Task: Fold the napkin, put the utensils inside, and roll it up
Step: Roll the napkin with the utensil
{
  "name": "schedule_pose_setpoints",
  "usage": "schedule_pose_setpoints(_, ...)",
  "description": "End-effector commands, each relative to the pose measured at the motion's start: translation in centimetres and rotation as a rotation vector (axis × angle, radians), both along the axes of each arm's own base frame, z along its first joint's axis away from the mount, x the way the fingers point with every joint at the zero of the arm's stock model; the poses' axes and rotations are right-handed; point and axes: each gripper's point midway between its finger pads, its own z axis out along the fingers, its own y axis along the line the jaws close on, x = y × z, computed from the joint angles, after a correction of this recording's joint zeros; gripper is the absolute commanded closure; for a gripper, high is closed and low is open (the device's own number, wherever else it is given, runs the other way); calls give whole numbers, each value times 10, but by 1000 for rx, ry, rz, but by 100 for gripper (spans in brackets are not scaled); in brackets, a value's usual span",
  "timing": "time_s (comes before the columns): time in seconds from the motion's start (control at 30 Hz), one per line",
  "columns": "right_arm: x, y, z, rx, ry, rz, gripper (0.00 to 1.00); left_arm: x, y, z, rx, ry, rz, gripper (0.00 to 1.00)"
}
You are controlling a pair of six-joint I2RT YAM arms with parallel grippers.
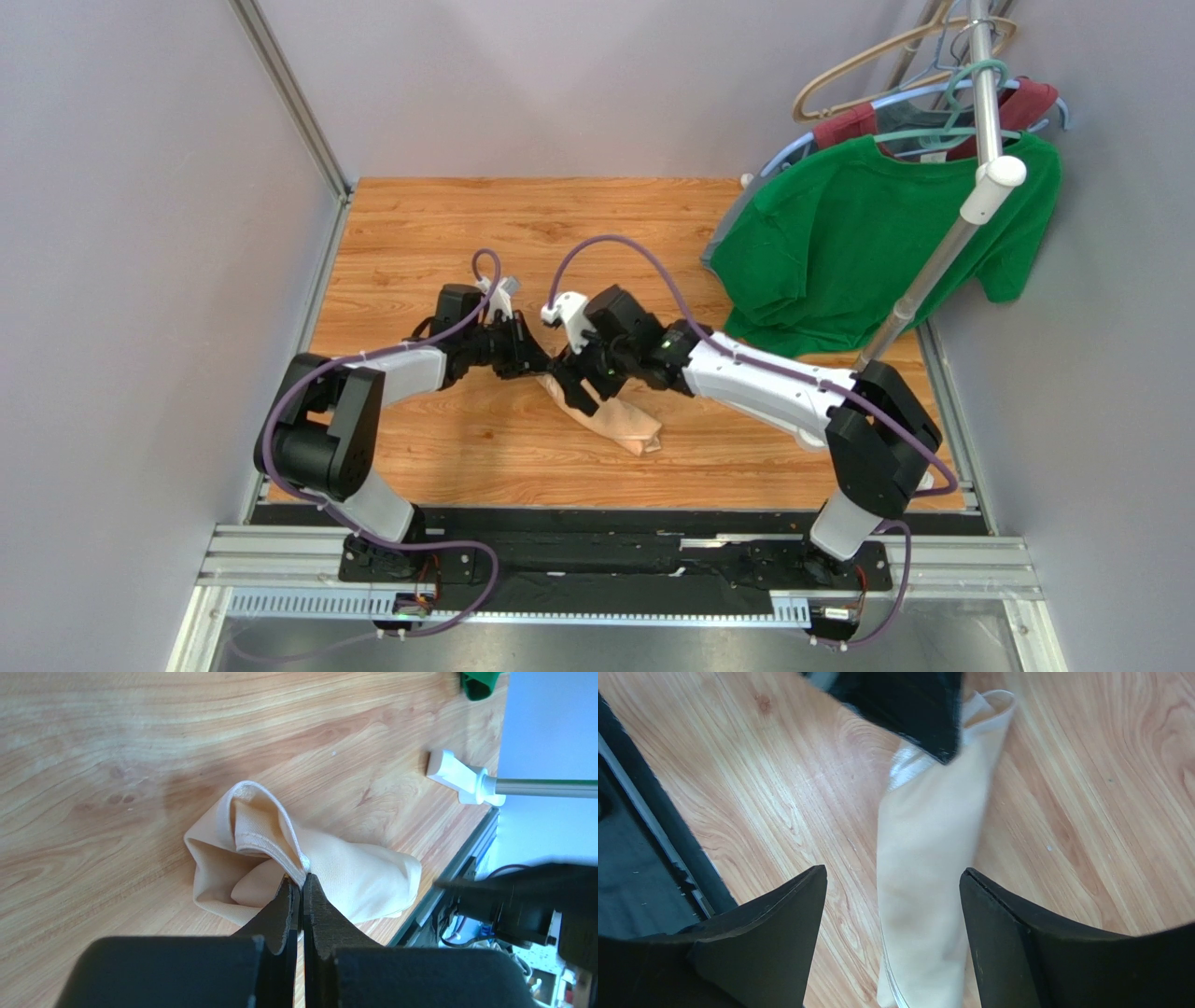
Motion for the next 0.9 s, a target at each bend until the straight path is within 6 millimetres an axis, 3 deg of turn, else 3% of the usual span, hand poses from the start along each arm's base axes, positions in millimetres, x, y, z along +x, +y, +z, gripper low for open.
schedule_pose_setpoints(0.0, 10, -5, -17, -173, -232, -62, 26, 6, -3, 4, -7, 10, 5, 100)
schedule_pose_setpoints(0.13, 3, 0, -40, -235, -276, -46, 26, 8, -3, 3, -5, 12, 10, 100)
schedule_pose_setpoints(0.47, -5, -1, -73, -322, -318, 7, 29, 10, -5, 3, -8, 19, 2, 100)
schedule_pose_setpoints(0.57, -4, -5, -83, -354, -312, 6, 37, 11, -5, 5, -12, 12, -5, 100)
schedule_pose_setpoints(0.6, -4, -6, -88, -366, -301, 8, 45, 11, -6, 6, -15, 8, -11, 100)
schedule_pose_setpoints(0.77, -2, -12, -101, -389, -245, 9, 58, 12, -9, 10, -33, -7, -29, 100)
schedule_pose_setpoints(0.83, -7, -12, -104, -391, -204, 30, 62, 13, -10, 11, -37, -12, -28, 94)
schedule_pose_setpoints(0.87, -6, -14, -103, -388, -183, 28, 62, 13, -10, 13, -42, -14, -25, 79)
